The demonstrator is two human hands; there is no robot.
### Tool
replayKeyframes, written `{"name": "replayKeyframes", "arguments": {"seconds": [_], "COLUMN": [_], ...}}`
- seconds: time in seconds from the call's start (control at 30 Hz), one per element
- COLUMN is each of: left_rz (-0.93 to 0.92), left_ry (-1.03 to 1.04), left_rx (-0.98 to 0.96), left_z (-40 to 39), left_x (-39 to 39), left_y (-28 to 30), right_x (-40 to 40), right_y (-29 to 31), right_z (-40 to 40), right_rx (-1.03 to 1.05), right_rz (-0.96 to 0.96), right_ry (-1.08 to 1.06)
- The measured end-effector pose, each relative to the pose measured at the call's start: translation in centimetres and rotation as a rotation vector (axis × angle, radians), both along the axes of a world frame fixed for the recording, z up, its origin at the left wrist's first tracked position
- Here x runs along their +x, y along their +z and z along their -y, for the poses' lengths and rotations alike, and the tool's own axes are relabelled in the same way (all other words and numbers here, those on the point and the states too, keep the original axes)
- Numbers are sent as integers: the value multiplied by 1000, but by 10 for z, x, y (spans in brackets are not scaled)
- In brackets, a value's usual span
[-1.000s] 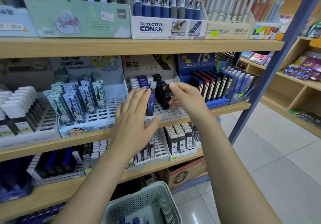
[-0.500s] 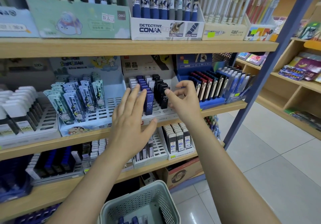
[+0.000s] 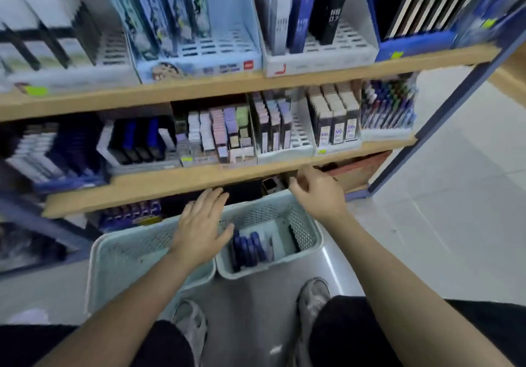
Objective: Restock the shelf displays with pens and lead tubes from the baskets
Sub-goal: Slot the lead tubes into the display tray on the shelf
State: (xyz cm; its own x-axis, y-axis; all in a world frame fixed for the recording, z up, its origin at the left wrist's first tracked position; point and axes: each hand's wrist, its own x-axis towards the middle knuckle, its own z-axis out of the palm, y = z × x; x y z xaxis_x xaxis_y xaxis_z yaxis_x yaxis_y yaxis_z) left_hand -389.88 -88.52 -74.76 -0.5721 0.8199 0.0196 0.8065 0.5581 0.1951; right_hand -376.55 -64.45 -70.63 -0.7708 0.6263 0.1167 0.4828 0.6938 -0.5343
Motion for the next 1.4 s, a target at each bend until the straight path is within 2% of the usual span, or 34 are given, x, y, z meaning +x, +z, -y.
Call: {"name": "replayKeyframes", "arguments": {"seconds": [0.1, 0.27, 0.43, 0.5, 0.6, 0.8, 1.07, 1.23, 1.3, 1.4], "left_rz": [133, 169, 252, 300, 350, 396, 376, 385, 380, 384], "left_ry": [78, 135, 206, 230, 265, 254, 258, 253, 250, 252], "left_rx": [-77, -82, -124, -102, -42, 35, 41, 47, 44, 44], "left_z": [8, 3, 16, 23, 24, 26, 26, 26, 25, 24], "left_x": [12, 8, -4, -4, -2, -1, 0, 0, -2, -2], "left_y": [-50, -113, -149, -159, -164, -169, -173, -174, -174, -173], "right_x": [-8, -25, -48, -59, -71, -86, -83, -83, -79, -79], "right_y": [-62, -144, -200, -230, -251, -280, -288, -301, -323, -306], "right_z": [17, 31, 37, 37, 43, 54, 39, 44, 37, 37], "right_rx": [-155, -366, -762, -793, -752, -590, -593, -804, -861, -939], "right_rz": [139, 337, 402, 487, 725, 837, 844, 752, 719, 640], "right_ry": [58, 2, -3, -39, -58, -86, -86, -251, -252, -233]}}
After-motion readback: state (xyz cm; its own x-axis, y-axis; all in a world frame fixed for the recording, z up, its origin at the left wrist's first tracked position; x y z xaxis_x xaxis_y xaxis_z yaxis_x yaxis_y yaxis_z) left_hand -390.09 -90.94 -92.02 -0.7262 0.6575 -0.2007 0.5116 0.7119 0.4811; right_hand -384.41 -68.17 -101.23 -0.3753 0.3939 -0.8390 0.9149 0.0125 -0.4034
